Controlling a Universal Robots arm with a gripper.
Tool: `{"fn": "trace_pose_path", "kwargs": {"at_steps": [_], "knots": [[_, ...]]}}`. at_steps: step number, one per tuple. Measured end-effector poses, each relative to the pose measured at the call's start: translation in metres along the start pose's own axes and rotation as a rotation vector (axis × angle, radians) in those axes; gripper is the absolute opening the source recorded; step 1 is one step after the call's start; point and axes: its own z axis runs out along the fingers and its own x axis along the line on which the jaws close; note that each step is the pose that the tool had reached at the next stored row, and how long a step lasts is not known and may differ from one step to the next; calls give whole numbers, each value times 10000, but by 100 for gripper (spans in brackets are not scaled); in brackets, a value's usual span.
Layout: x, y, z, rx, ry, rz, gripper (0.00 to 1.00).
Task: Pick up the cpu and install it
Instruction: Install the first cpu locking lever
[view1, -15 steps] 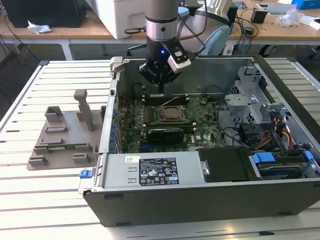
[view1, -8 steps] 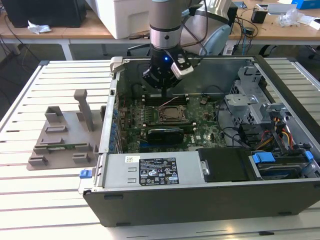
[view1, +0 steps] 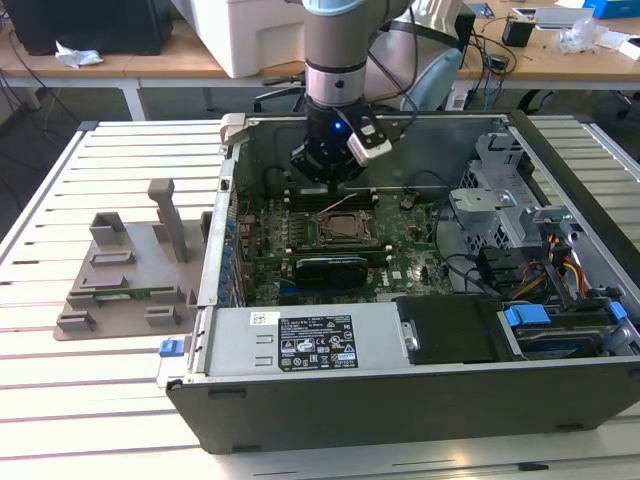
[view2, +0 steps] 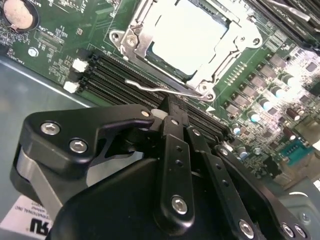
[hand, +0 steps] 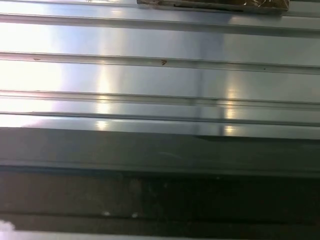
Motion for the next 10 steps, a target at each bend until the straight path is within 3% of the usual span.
{"fn": "trace_pose_path", "kwargs": {"at_steps": [10], "knots": [[-168,-13,65,0,4,0,11]]}}
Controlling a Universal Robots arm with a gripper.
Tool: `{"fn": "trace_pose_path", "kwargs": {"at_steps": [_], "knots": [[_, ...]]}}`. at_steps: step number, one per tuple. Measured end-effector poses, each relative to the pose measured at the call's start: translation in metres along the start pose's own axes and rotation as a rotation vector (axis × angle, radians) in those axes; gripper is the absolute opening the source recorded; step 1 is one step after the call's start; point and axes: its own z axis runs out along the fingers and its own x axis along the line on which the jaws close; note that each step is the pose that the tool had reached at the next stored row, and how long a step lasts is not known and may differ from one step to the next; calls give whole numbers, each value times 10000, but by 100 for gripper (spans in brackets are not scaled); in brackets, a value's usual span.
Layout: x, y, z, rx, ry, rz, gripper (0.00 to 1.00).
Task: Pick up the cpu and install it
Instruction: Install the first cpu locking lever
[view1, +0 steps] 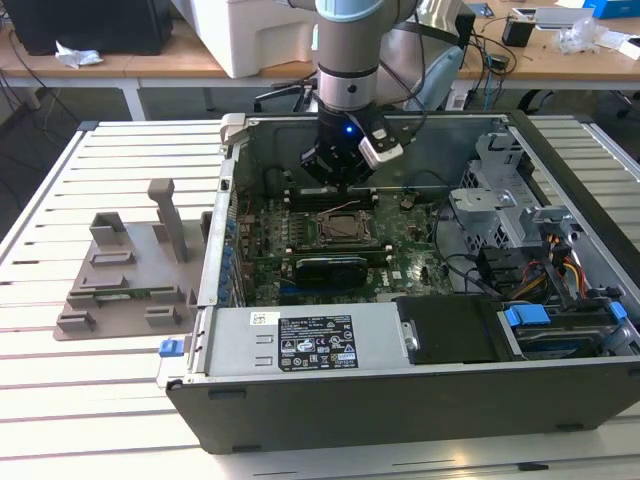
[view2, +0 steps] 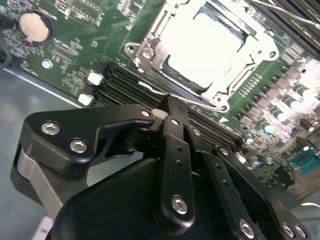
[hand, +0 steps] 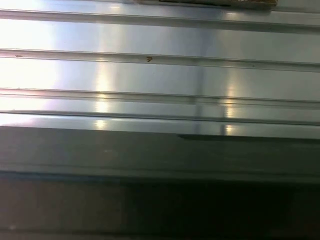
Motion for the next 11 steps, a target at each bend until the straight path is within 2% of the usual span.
{"fn": "trace_pose_path", "kwargs": {"at_steps": [5,7,11], "knots": [[-87,-4,45,0,5,0,11],[-142,-7,76,0,6,-2,11],[-161,-23,107,2,8,0,11]]}}
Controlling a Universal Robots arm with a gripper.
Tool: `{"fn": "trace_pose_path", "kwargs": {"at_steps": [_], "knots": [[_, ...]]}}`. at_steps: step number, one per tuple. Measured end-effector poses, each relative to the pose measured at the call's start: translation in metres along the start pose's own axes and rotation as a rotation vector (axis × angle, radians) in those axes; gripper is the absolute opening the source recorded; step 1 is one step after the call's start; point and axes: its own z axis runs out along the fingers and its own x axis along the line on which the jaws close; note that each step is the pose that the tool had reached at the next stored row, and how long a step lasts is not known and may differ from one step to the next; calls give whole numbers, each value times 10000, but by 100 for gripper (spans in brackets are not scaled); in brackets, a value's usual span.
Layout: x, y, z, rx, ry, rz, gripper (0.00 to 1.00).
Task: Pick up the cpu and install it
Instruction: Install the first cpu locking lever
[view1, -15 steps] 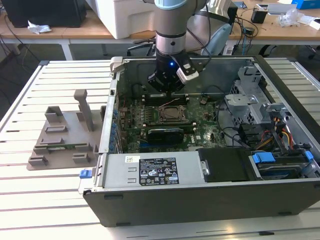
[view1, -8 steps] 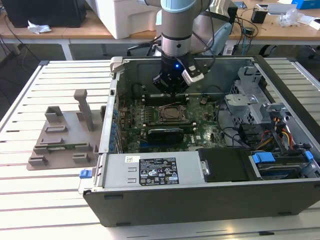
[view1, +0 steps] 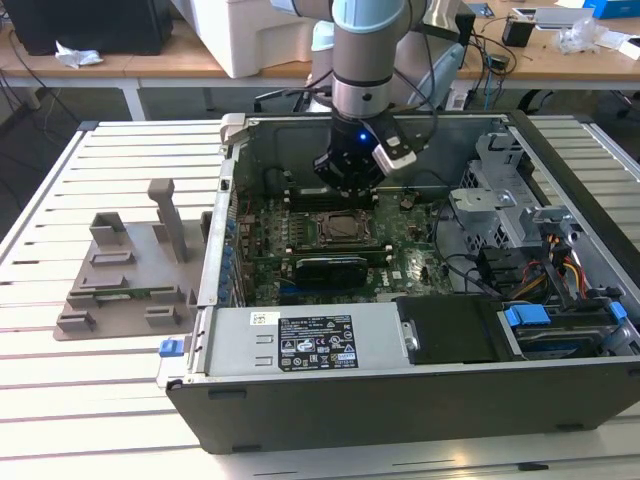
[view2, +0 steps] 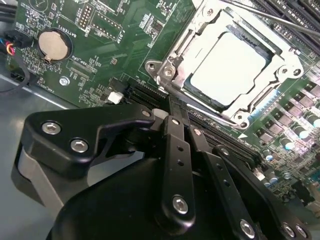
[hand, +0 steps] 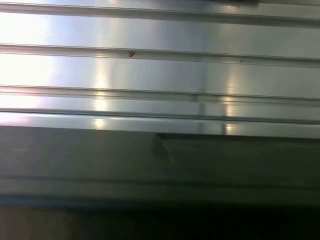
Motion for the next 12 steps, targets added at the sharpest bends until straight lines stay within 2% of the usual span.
{"fn": "trace_pose_path", "kwargs": {"at_steps": [7,12], "knots": [[-5,-5,64,-2,4,-4,11],[0,11,42,-11,13,-10,11]]}}
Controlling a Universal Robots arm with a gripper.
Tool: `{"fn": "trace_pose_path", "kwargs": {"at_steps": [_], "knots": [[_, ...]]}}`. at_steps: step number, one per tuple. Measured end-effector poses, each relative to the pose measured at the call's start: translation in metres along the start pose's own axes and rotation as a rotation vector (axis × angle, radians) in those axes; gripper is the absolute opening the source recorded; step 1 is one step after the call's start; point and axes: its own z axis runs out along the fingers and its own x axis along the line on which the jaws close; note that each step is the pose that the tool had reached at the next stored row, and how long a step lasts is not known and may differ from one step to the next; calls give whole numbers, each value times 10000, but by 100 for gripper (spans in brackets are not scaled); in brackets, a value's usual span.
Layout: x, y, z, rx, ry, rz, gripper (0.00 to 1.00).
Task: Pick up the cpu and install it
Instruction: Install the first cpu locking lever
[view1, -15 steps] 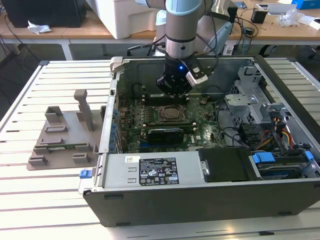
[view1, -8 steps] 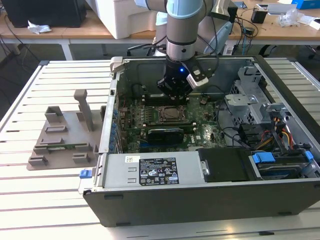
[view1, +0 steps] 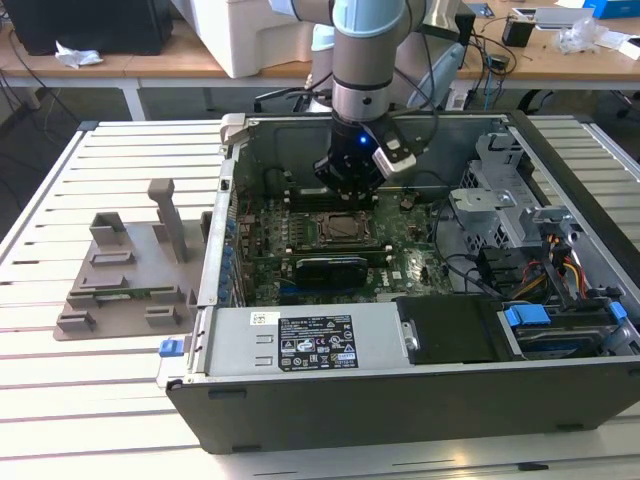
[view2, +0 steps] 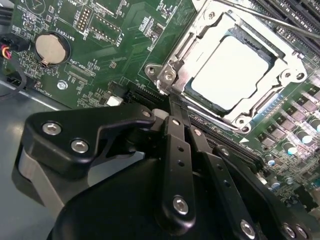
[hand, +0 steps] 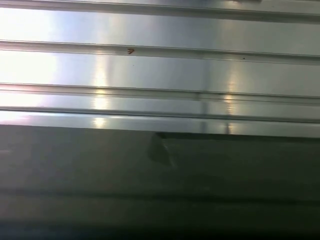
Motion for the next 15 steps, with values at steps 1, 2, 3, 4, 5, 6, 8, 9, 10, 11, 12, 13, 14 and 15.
{"fn": "trace_pose_path", "kwargs": {"at_steps": [1,2,3,4,5,6,8,9,10,11,12,13,14,15], "knots": [[-7,12,-15,-44,-27,0,11],[-9,13,-39,-42,-29,0,11],[-8,12,-66,-27,-22,1,11],[-8,8,-95,-22,-20,0,11],[-7,-12,-106,7,-19,0,11],[-6,-29,-108,40,-17,-1,11],[-3,-97,-109,132,-13,-2,11],[-2,-124,-110,159,-12,-4,11],[-1,-156,-110,179,-12,-5,11],[1,-190,-111,195,-10,-3,11],[4,-233,-112,203,-10,-3,11],[5,-267,-112,204,-11,-4,11],[5,-288,-113,204,-11,-4,11],[7,-328,-114,205,-10,-5,11]]}}
